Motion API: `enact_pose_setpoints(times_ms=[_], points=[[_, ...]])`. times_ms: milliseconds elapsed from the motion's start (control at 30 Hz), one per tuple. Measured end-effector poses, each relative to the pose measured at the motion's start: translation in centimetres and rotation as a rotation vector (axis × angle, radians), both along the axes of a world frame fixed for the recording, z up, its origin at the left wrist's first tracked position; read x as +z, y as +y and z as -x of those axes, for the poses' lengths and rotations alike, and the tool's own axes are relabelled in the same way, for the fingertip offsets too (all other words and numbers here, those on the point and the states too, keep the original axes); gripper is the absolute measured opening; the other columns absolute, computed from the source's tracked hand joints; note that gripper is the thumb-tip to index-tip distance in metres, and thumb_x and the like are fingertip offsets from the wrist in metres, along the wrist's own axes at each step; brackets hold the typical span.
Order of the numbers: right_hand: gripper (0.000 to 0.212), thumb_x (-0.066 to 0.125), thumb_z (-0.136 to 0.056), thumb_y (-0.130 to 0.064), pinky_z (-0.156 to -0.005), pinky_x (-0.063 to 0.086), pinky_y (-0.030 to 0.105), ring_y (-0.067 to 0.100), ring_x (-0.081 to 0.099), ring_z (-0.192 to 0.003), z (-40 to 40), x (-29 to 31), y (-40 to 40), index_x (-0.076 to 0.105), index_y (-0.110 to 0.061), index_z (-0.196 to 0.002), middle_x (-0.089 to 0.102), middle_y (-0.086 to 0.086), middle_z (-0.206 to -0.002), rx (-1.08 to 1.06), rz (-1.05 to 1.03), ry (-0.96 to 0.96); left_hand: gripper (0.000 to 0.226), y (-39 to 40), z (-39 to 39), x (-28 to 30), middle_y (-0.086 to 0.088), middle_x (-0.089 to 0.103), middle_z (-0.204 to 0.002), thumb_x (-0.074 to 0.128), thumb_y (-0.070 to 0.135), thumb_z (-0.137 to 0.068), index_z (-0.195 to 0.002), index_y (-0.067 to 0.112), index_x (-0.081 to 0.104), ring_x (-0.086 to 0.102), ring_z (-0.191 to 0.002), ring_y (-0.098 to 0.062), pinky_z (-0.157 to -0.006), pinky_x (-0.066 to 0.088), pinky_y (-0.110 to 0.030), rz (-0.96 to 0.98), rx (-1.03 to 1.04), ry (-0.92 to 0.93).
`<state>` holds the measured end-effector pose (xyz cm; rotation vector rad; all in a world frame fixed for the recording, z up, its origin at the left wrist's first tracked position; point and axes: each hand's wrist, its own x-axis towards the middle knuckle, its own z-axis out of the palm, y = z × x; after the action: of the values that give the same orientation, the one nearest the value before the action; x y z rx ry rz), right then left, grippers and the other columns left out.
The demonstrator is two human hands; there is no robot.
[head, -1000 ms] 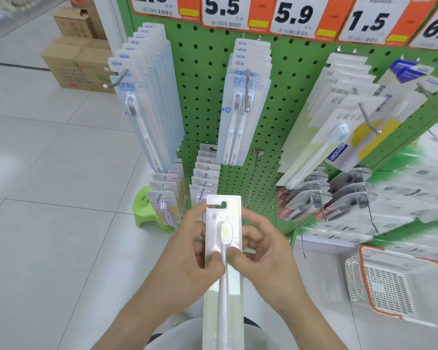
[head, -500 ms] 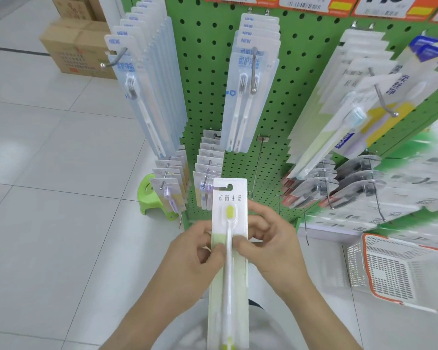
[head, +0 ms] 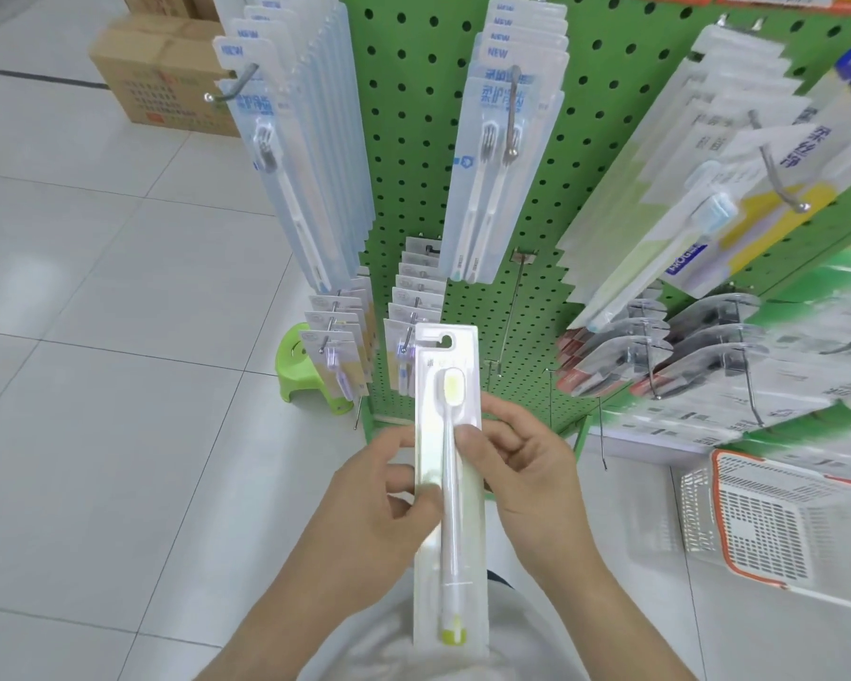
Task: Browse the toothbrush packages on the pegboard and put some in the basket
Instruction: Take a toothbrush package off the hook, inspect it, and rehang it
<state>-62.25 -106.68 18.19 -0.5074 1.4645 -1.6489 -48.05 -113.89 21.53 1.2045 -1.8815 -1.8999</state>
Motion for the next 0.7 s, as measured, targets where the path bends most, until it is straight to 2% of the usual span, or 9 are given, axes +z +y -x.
enact_pose_setpoints(times_ms=[67, 167, 233, 300, 333, 400, 500, 600, 700], points=[[0.052, 0.08, -0.079, -0.012, -0.077, 0.057, 0.03, 0.017, 0.069, -0.08, 0.0, 0.3, 0.1, 0.064, -0.015, -0.128, 0.078, 0.013, -0.096, 0.05, 0.01, 0.009, 0.036, -0.1, -0.1, -0.1, -0.009, 0.075, -0.082, 0.058, 0.008, -0.098, -0.116, 0.039, 0.06, 0.058, -0.07, -0.05, -0.072, 0.053, -0.063, -0.012, 0.018, 0.026], [0.057, 0.079, -0.073, -0.007, -0.077, 0.058, 0.028, 0.018, 0.072, -0.081, 0.1, 0.6, 0.0, 0.065, -0.011, -0.128, 0.078, 0.015, -0.095, 0.02, 0.032, -0.026, 0.031, 0.1, -0.2, -0.4, -0.014, 0.074, -0.08, 0.06, 0.01, -0.098, -0.115, 0.036, 0.063, 0.057, -0.067, -0.047, -0.073, 0.052, -0.063, -0.024, 0.034, 0.057], [0.048, 0.078, -0.073, -0.003, -0.075, 0.059, 0.027, 0.02, 0.073, -0.081, 0.3, 0.8, -0.1, 0.069, -0.004, -0.12, 0.078, 0.019, -0.095, -0.025, 0.051, -0.087, 0.021, 0.2, -0.3, -0.4, -0.007, 0.077, -0.081, 0.063, 0.012, -0.097, -0.112, 0.027, 0.067, 0.067, -0.074, -0.039, -0.077, 0.055, -0.052, -0.038, 0.052, 0.064], [0.039, 0.075, -0.077, -0.002, -0.073, 0.058, 0.025, 0.018, 0.074, -0.082, 0.4, 0.9, -0.1, 0.071, 0.0, -0.115, 0.077, 0.02, -0.098, -0.036, 0.056, -0.132, 0.015, 0.1, -0.4, -0.6, -0.002, 0.079, -0.086, 0.068, 0.009, -0.093, -0.106, 0.016, 0.071, 0.075, -0.079, -0.023, -0.072, 0.058, -0.031, -0.059, 0.08, 0.077], [0.037, 0.073, -0.079, -0.002, -0.074, 0.058, 0.026, 0.019, 0.074, -0.085, 0.4, 0.9, 0.0, 0.071, 0.0, -0.116, 0.077, 0.02, -0.101, -0.023, 0.056, -0.141, 0.013, 0.0, -0.4, -0.8, -0.001, 0.079, -0.087, 0.069, 0.008, -0.092, -0.103, 0.013, 0.072, 0.075, -0.079, -0.017, -0.069, 0.054, -0.022, -0.066, 0.094, 0.083], [0.036, 0.069, -0.085, -0.003, -0.081, 0.059, 0.03, 0.022, 0.074, -0.093, 0.3, 1.0, 0.1, 0.069, -0.001, -0.121, 0.076, 0.019, -0.107, 0.025, 0.066, -0.133, 0.012, -0.1, -0.4, -0.9, -0.002, 0.08, -0.087, 0.071, 0.004, -0.09, -0.1, 0.009, 0.074, 0.074, -0.075, -0.012, -0.066, 0.05, -0.015, -0.068, 0.134, 0.096], [0.036, 0.066, -0.088, -0.005, -0.086, 0.058, 0.032, 0.024, 0.072, -0.098, 0.5, 1.0, 0.1, 0.065, -0.001, -0.124, 0.075, 0.018, -0.111, 0.086, 0.076, -0.099, 0.011, 0.2, -0.3, -0.7, -0.004, 0.079, -0.086, 0.069, 0.001, -0.09, -0.098, 0.007, 0.074, 0.073, -0.072, -0.009, -0.063, 0.049, -0.011, -0.057, 0.185, 0.125], [0.03, 0.068, -0.092, -0.006, -0.085, 0.058, 0.03, 0.024, 0.072, -0.095, 0.6, 0.4, 0.0, 0.065, 0.003, -0.12, 0.075, 0.021, -0.108, 0.109, 0.065, -0.048, 0.011, 0.2, -0.2, -0.5, -0.005, 0.079, -0.085, 0.066, 0.004, -0.093, -0.098, 0.01, 0.074, 0.073, -0.073, -0.013, -0.064, 0.051, -0.017, -0.086, 0.221, 0.134], [0.027, 0.071, -0.092, -0.011, -0.081, 0.058, 0.031, 0.021, 0.072, -0.088, 0.3, -0.1, 0.0, 0.067, 0.001, -0.115, 0.077, 0.017, -0.099, 0.041, 0.045, 0.011, 0.011, -0.1, -0.7, -0.8, -0.005, 0.078, -0.081, 0.063, 0.016, -0.098, -0.098, 0.019, 0.074, 0.066, -0.07, -0.025, -0.072, 0.054, -0.04, -0.078, 0.126, 0.053]])
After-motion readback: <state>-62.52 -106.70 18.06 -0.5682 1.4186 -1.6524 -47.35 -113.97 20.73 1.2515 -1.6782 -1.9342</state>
